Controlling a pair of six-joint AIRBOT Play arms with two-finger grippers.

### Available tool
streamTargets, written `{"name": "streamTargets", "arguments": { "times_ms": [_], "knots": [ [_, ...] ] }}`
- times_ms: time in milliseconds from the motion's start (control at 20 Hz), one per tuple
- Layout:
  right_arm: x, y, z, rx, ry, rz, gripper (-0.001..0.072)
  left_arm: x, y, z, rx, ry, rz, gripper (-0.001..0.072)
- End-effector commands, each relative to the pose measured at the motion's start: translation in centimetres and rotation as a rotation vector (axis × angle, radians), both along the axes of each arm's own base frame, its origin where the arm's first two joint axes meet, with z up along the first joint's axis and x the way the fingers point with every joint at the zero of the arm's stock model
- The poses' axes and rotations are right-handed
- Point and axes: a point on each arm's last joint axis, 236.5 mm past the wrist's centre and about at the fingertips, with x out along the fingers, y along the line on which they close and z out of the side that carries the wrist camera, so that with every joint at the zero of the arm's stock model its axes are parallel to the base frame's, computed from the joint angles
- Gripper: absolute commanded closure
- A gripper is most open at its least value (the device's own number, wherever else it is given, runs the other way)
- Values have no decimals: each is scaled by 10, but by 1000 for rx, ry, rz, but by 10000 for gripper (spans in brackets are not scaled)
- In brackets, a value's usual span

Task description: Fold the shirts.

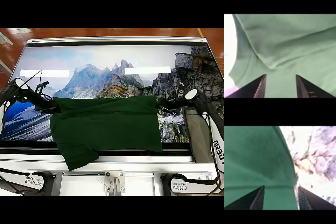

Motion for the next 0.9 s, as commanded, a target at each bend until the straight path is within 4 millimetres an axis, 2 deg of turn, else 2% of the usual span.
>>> {"name": "streamTargets", "arguments": {
  "times_ms": [0, 100, 150, 200, 250, 300, 400, 500, 550, 650, 750, 850],
  "knots": [
    [-40, -16, 28, -29, 113, 132, 172, -28, 8, 44, -71, 98, -12, 252],
    [-84, -40, 53, -70, 219, 195, 173, -41, 24, 77, -87, 54, 61, 251],
    [-107, -48, 63, -56, 262, 220, 172, -53, 29, 88, -96, 31, 104, 179],
    [-129, -54, 70, -26, 294, 241, 172, -72, 29, 90, -107, 30, 138, 57],
    [-143, -63, 72, -7, 303, 208, 172, -95, 26, 84, -114, 46, 167, 44],
    [-143, -70, 72, 28, 255, 114, 172, -120, 19, 71, -123, 74, 196, 44],
    [-144, -73, 69, 121, 185, -11, 172, -170, -6, 33, -143, 120, 249, 45],
    [-154, -70, 62, 168, 196, -45, 172, -200, -25, -2, -160, 125, 310, 48],
    [-156, -69, 58, 174, 205, -47, 172, -207, -33, -14, -175, 115, 331, 56],
    [-156, -64, 57, 186, 203, -45, 172, -197, -41, -16, -211, 83, 344, 59],
    [-155, -64, 56, 185, 200, -40, 173, -185, -39, -20, -213, 51, 376, 60],
    [-156, -65, 55, 179, 203, -38, 173, -189, -32, -31, -180, 84, 368, 59]
  ]
}}
